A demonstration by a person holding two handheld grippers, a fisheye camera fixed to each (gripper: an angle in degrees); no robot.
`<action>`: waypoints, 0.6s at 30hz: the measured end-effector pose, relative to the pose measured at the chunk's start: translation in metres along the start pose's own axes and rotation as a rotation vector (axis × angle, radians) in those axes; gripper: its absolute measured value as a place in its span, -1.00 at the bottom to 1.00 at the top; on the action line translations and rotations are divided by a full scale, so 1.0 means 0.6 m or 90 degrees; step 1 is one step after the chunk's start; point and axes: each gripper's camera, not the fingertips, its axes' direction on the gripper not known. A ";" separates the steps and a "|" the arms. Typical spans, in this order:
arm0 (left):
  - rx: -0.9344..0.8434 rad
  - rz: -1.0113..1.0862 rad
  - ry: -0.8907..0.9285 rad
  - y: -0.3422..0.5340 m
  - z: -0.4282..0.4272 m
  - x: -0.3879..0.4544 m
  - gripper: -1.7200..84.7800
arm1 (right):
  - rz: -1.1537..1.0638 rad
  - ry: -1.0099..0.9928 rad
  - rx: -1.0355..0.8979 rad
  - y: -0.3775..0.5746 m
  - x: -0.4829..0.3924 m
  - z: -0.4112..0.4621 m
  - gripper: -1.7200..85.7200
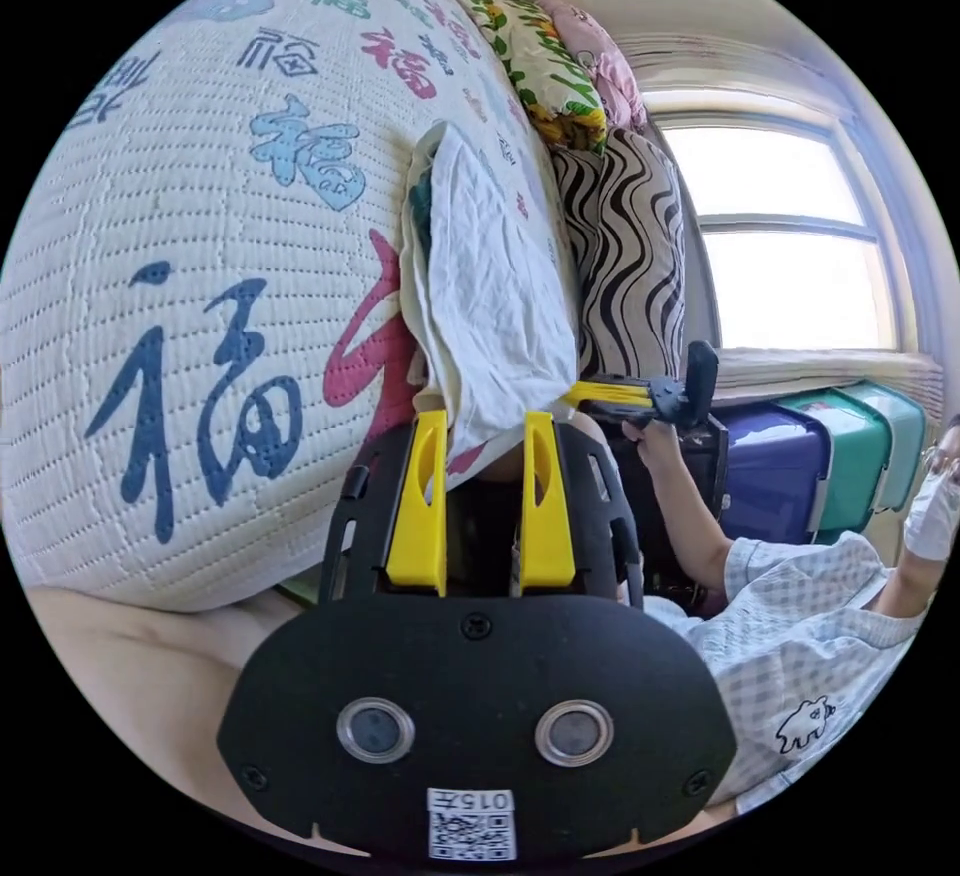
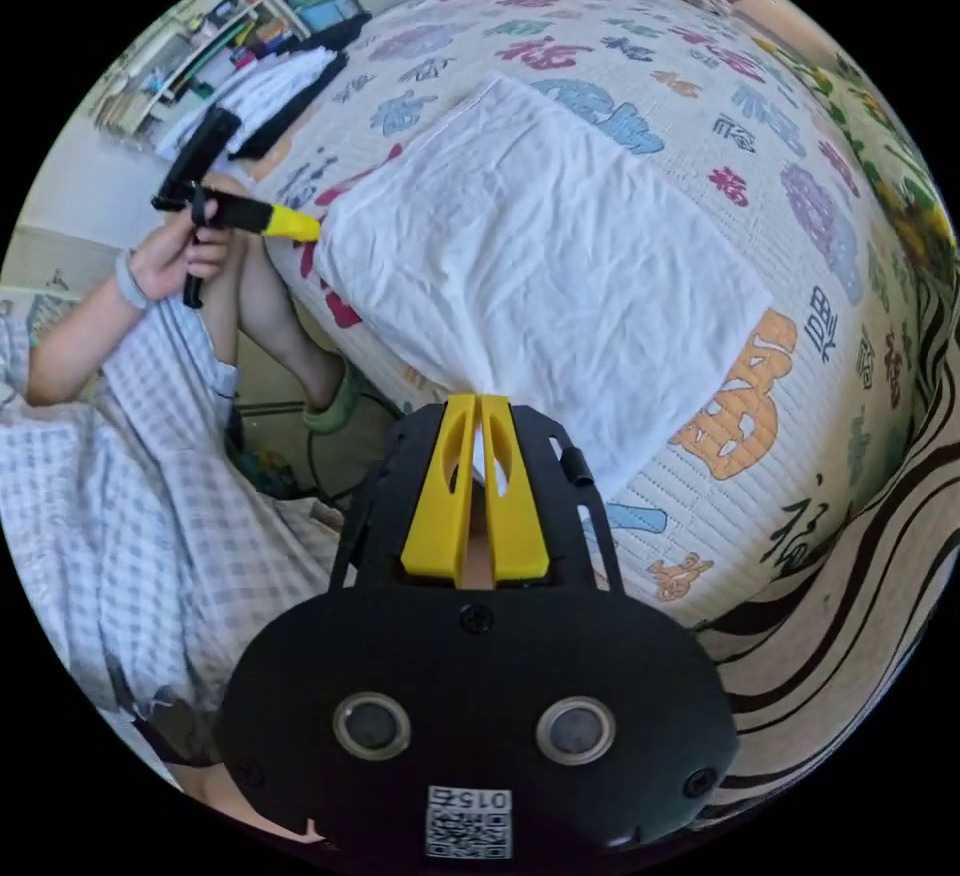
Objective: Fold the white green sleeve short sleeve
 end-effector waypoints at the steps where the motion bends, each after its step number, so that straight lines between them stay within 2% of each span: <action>1: 0.005 0.033 -0.033 0.001 0.000 0.023 -0.69 | 0.017 -0.018 0.032 0.012 0.008 -0.027 -0.98; 5: 0.014 0.210 -0.149 -0.009 0.024 0.155 -0.64 | 0.028 -0.019 0.100 0.026 0.015 -0.116 -0.98; 11: -0.053 0.452 -0.282 -0.057 0.148 0.318 -0.63 | -0.010 -0.004 0.103 0.014 -0.006 -0.174 -0.98; 14: -0.142 0.484 -0.282 -0.080 0.222 0.328 -0.77 | -0.015 -0.017 0.099 0.028 -0.006 -0.189 -0.97; 18: -0.157 0.471 -0.208 -0.087 0.240 0.324 -0.94 | 0.001 -0.017 0.099 0.073 -0.003 -0.202 -0.97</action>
